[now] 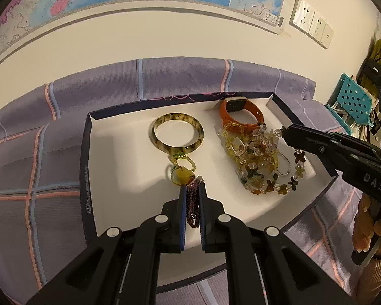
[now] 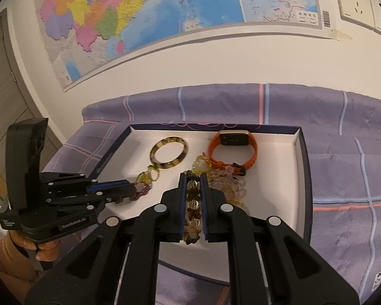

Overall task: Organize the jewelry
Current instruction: 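Lower both tools into the tray and open them to release both bracelets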

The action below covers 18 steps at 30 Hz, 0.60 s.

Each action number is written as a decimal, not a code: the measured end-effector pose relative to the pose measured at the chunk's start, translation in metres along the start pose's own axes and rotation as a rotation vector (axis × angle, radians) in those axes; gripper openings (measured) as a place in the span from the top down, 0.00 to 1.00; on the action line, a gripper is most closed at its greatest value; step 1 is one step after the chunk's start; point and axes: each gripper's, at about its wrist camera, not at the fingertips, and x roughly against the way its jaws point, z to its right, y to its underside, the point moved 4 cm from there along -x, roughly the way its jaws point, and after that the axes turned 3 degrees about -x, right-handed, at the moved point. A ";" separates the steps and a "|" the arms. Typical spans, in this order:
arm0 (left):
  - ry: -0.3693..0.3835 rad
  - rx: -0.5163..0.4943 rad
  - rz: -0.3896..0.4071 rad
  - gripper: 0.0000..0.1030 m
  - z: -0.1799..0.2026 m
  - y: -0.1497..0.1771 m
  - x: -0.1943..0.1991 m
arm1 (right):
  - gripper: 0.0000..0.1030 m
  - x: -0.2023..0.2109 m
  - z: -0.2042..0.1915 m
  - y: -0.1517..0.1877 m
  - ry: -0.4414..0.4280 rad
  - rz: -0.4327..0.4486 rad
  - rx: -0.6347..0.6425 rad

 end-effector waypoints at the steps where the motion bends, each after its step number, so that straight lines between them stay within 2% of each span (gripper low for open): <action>1: -0.003 -0.001 -0.003 0.93 0.000 0.000 -0.001 | 0.90 -0.002 0.002 0.000 0.006 -0.004 -0.004; 5: -0.008 0.001 -0.015 0.91 -0.001 0.001 -0.006 | 0.89 -0.010 0.009 0.001 0.029 -0.027 -0.020; 6: -0.011 0.000 -0.018 0.88 -0.001 0.002 -0.007 | 0.88 -0.011 0.011 0.002 0.032 -0.032 -0.022; 10: -0.006 0.006 -0.017 0.83 -0.004 0.005 -0.009 | 0.82 -0.017 0.015 0.006 0.051 -0.054 -0.032; 12: -0.006 0.008 -0.016 0.73 -0.004 0.006 -0.009 | 0.76 -0.015 0.014 0.008 0.066 -0.050 -0.021; 13: -0.014 0.008 -0.013 0.71 -0.004 0.006 -0.007 | 0.72 -0.013 0.013 0.009 0.071 -0.047 -0.017; 15: -0.018 0.002 0.002 0.58 -0.002 0.007 -0.002 | 0.63 -0.007 0.011 0.009 0.082 -0.028 -0.004; 16: -0.019 0.001 0.017 0.53 -0.001 0.008 0.003 | 0.55 -0.004 0.010 0.010 0.088 -0.020 0.001; 18: -0.030 -0.008 0.054 0.49 0.001 0.009 0.013 | 0.52 0.005 0.006 0.012 0.102 -0.001 0.016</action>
